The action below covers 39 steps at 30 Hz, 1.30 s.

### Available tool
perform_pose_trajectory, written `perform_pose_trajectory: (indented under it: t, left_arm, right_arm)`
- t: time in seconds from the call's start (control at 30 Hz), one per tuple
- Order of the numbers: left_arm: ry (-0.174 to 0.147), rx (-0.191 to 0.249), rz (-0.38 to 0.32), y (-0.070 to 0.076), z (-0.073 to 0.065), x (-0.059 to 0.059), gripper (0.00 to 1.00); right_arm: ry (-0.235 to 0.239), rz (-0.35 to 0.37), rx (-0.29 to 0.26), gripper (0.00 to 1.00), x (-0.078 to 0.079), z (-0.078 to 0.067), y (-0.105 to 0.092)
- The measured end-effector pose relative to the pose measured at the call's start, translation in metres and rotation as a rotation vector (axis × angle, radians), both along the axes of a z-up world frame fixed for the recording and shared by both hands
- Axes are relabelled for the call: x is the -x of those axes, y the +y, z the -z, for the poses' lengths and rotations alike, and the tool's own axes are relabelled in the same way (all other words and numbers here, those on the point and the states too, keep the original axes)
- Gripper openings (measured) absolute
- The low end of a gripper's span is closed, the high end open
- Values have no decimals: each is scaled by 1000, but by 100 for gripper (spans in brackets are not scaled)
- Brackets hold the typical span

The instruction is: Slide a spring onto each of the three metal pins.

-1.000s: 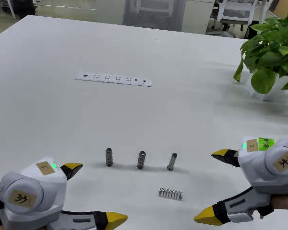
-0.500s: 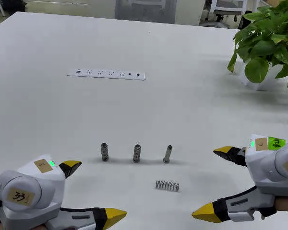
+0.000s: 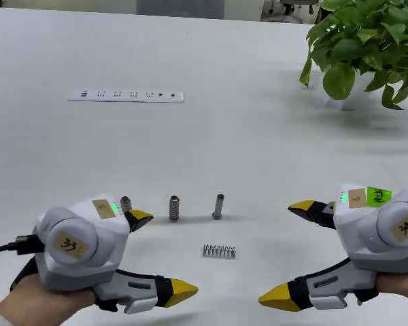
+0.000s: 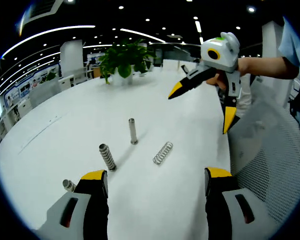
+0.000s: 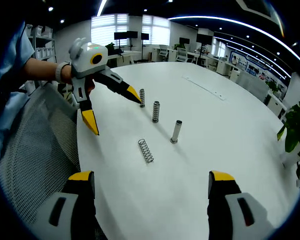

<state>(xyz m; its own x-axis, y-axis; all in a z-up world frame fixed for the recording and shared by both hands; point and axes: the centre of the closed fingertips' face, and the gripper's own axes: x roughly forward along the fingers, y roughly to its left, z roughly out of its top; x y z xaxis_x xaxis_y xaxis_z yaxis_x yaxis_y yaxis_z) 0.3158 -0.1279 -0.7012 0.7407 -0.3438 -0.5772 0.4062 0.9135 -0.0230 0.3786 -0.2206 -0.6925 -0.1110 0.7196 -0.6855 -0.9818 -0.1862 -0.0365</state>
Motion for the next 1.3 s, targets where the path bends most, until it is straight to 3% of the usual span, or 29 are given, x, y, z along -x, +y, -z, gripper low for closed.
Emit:
perform_pose_trajectory:
  t: [0.13,0.23,0.43,0.53,0.6,0.8,0.87,0.93,1.0,1.03,1.07,1.1,1.17,1.3]
  left_arm:
    - [36,-45,27,-1,7,-12,75]
    - [48,-31,65,-9,7,-19,68]
    - [96,-58,128,-16,14,-24,50]
    - [117,-52,156,-20,18,-27,38]
    - [145,-78,187,-21,25,-29,31]
    - [169,-118,233,-26,32,-38,25]
    - [186,-121,241,-28,36,-39,23]
    - [228,-151,250,-26,44,-37,23]
    - [236,-151,273,-26,52,-38,23]
    - [201,-161,284,-26,50,-43,22]
    - [224,-159,279,-26,51,-42,22]
    - [227,-159,279,-25,51,-42,21]
    - [232,-213,305,-23,52,-43,18]
    - [269,-244,329,-26,52,-42,17]
  right_arm:
    - [-5,0,-6,95,0,-3,0]
    - [-10,4,-13,95,-1,-6,-1]
    - [-13,14,-22,94,0,-10,-5]
    - [-16,18,-22,94,1,-10,-7]
    - [-11,22,-24,94,3,-9,-8]
    - [-3,28,-21,94,8,-7,-12]
    - [0,32,-21,94,9,-7,-13]
    - [0,34,-19,94,9,-7,-14]
    - [-1,41,-20,94,7,-8,-15]
    - [0,43,-21,93,7,-8,-15]
    - [1,45,-22,93,7,-8,-16]
    - [1,46,-22,93,6,-8,-16]
    - [-1,49,-20,93,5,-8,-16]
    - [1,49,-21,93,6,-8,-16]
